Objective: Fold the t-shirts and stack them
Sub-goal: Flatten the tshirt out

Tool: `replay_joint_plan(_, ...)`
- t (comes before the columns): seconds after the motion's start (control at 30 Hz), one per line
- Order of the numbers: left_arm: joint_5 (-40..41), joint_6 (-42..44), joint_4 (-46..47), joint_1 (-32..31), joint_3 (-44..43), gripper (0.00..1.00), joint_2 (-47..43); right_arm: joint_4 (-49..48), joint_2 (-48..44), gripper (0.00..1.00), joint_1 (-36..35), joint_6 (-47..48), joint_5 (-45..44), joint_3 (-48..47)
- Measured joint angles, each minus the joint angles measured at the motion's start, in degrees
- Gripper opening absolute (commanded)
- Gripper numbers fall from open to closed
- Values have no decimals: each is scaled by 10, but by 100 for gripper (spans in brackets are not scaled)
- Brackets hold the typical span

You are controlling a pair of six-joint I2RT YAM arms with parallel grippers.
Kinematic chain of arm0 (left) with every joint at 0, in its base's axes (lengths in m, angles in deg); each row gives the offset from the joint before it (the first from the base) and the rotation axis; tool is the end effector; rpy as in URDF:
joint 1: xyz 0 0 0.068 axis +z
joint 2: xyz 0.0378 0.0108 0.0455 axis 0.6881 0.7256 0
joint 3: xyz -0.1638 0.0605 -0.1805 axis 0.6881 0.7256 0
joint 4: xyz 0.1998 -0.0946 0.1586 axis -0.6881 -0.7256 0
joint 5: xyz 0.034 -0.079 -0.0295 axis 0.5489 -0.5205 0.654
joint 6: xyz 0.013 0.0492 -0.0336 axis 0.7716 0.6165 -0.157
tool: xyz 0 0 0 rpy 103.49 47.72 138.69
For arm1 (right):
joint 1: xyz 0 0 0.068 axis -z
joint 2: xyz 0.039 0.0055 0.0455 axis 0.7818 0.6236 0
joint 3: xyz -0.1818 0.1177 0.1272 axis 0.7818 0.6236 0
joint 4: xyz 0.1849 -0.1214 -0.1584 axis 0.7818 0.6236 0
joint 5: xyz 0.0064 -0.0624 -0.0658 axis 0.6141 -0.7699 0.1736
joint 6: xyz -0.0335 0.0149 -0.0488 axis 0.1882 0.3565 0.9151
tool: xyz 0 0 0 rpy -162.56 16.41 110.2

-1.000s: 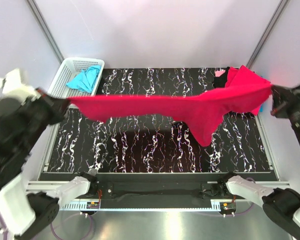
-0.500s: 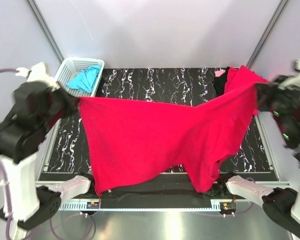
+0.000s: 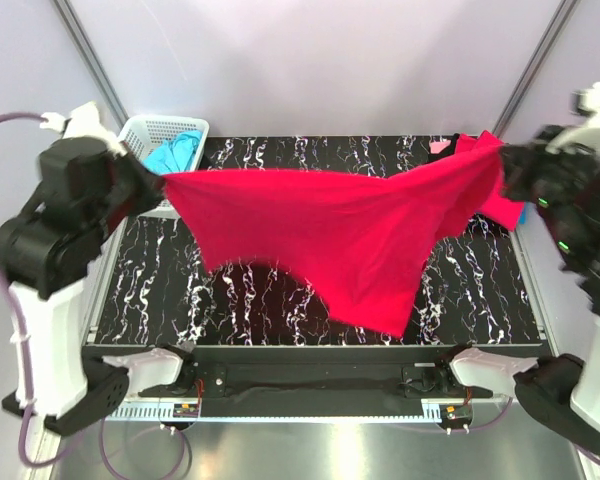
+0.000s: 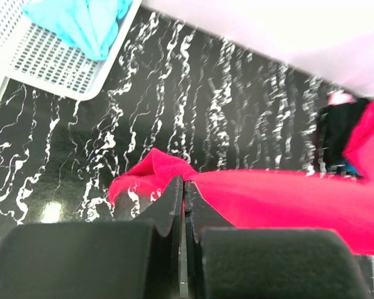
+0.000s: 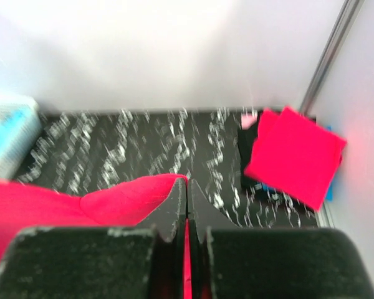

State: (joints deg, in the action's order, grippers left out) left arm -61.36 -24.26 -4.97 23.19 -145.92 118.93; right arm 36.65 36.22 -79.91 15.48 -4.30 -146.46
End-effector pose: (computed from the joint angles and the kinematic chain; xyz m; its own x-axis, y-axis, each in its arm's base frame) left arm 0.1543 -0.0431 0.5243 -0.4137 -0.3778 -0.8283 -0.1430 0.9255 -0.3507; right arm 0.1147 0.0396 0.5767 -0.1009 0.0079 -0.9949 -0.0401 0.9991 0.0120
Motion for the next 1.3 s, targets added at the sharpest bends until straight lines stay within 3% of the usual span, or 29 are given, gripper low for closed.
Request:
replay_joint_plan(0.2, -24, -6, -1, 0, 7, 0, -87, 31, -47, 0, 0, -7, 16, -76)
replay_joint_plan(0.5, -52, -13, -12, 0, 11, 0, -168, 54, -109, 0, 0, -23, 81, -78)
replay_joint_plan(0.7, -35, -16, -10, 0, 9, 0, -156, -16, -154, 0, 7, -21, 82, 42)
replay_joint_plan(0.83, -1, -27, 11, 0, 106, 0, -136, -112, -155, 0, 9, -22, 34, 202)
replay_joint_plan(0.93, 20, -41, 32, 2, 159, 0, -51, -171, -81, 0, 22, -32, 15, 303)
replay_joint_plan(1.1, 41, -59, 102, 31, 130, 0, 221, -281, 193, 0, 114, -61, 65, 346)
replay_joint_plan(1.23, 21, -60, 124, 72, 24, 2, 441, -287, 389, 0, 186, -66, 112, 274)
replay_joint_plan(1.3, 5, -58, 130, 97, -68, 15, 540, -292, 477, 0, 213, -63, 141, 195)
